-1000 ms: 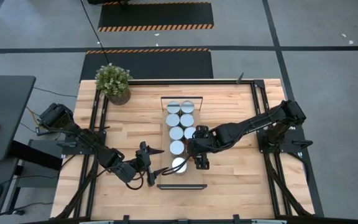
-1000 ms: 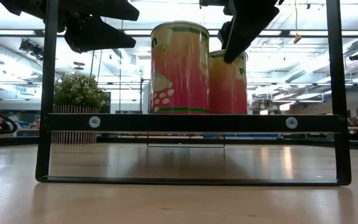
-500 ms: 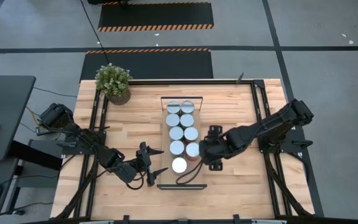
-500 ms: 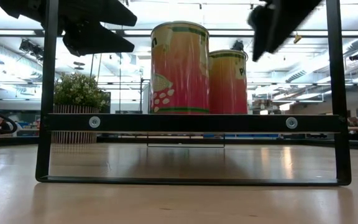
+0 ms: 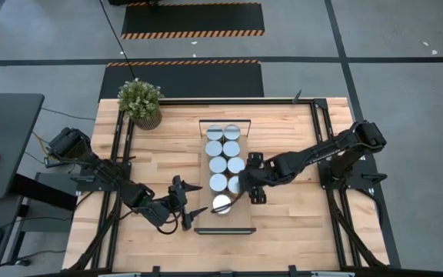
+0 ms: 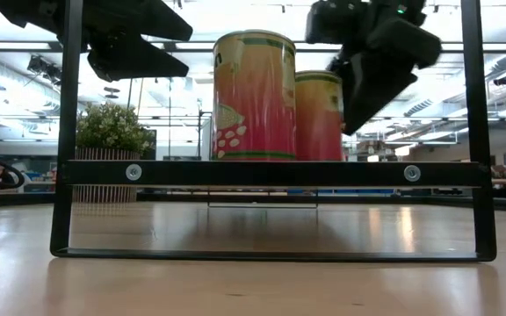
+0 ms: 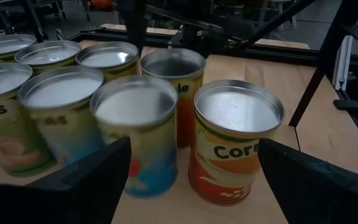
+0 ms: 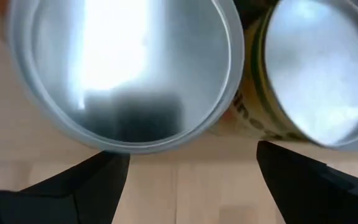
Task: Pick and place cans onto a shelf
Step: Put the canned pineapple on the shelf, then adjust the canned tomatoes on the shelf
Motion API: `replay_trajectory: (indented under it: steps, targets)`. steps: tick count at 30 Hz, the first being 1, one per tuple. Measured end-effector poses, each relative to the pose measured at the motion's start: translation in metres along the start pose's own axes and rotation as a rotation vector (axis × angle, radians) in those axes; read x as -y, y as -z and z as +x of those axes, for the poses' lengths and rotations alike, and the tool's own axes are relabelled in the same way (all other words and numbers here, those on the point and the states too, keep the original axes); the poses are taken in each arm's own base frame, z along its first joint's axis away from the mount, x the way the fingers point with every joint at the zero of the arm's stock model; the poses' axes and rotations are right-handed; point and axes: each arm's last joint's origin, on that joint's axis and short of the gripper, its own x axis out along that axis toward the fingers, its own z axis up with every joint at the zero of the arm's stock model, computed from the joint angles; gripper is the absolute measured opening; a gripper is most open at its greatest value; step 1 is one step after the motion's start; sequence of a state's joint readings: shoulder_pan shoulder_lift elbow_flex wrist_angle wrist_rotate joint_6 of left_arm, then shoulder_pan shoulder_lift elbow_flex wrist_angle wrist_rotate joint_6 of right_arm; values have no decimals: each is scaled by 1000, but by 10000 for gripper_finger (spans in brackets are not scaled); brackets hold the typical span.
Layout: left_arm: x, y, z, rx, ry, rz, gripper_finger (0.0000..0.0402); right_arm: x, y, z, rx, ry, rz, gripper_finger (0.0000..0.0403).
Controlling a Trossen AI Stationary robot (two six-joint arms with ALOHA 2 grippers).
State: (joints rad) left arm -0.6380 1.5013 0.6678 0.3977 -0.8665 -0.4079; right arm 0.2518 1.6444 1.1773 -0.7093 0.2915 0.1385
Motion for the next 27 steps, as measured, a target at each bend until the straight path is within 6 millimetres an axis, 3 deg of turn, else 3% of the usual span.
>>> replay_trajectory:
  steps: [9, 13, 17, 22, 27]
  targets:
    - [0, 1, -3, -10, -2, 66, 357, 5, 10, -4, -102, -20, 30, 359]
    - [-3, 0, -8, -16, -44, 72, 357, 4, 15, -26, -74, -16, 68, 359]
    - [-14, 10, -10, -34, -212, 60, 357, 0, 17, -47, 35, 14, 72, 359]
    - [-34, 10, 4, -33, -347, -33, 357, -2, 35, -47, 122, 31, 117, 359]
    - [-46, 12, 24, -104, -333, -81, 357, -4, 51, -41, 165, 10, 165, 359]
